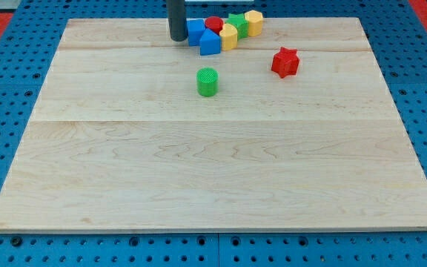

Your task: Move the green circle below the blue cube

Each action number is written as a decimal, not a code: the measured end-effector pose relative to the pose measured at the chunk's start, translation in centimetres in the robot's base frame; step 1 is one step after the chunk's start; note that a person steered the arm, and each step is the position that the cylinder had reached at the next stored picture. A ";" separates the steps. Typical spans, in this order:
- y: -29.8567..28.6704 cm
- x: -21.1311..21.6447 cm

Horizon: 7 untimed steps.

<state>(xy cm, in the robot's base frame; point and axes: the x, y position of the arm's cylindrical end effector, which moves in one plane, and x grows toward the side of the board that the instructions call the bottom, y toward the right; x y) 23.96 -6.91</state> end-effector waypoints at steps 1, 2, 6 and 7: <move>-1.2 3.2; 0.0 7.9; 6.7 13.6; 3.1 13.6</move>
<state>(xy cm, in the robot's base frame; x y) 37.52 -3.81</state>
